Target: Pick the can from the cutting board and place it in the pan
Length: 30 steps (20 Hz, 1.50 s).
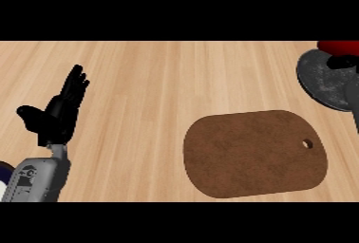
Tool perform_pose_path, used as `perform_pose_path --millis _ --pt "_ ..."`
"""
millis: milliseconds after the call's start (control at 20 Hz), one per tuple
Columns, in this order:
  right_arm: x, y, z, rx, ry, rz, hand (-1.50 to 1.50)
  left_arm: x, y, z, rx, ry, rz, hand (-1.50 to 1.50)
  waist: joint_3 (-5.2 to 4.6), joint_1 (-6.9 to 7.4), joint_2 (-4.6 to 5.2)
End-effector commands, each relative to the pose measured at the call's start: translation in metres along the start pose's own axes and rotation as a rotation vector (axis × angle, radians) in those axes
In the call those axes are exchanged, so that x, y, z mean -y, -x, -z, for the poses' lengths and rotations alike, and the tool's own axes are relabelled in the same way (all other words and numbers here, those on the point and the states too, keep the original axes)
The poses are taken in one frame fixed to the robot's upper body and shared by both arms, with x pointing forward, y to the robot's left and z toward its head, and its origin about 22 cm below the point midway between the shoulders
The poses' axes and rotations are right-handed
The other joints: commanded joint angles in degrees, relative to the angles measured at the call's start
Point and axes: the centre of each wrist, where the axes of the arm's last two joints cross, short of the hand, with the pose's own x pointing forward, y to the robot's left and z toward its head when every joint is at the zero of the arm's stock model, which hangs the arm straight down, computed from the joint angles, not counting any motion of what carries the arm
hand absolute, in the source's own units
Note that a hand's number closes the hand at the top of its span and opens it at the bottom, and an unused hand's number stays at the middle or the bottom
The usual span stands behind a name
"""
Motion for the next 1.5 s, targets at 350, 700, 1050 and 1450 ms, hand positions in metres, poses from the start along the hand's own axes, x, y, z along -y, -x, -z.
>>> perform_pose_path --millis 350,700,1050,1450 --pt "0.025 0.108 0.040 -0.083 0.057 -0.070 1.50 0.008 -0.010 0.008 0.012 0.024 0.001 0.00 0.35 2.19 1.09" --pt "-0.006 0.129 0.015 -0.229 -0.160 0.128 -1.50 0.014 -0.005 0.001 0.029 0.031 -0.004 0.00 0.62 2.62 1.11" --pt "-0.004 0.150 0.013 -0.174 -0.284 0.256 -1.50 0.016 -0.005 0.007 0.026 0.042 -0.013 0.00 0.51 2.11 1.31" --pt "-0.004 0.152 0.011 -0.127 0.002 0.504 -1.50 0.009 0.001 0.005 0.002 -0.014 -0.010 0.00 0.39 0.71 0.58"
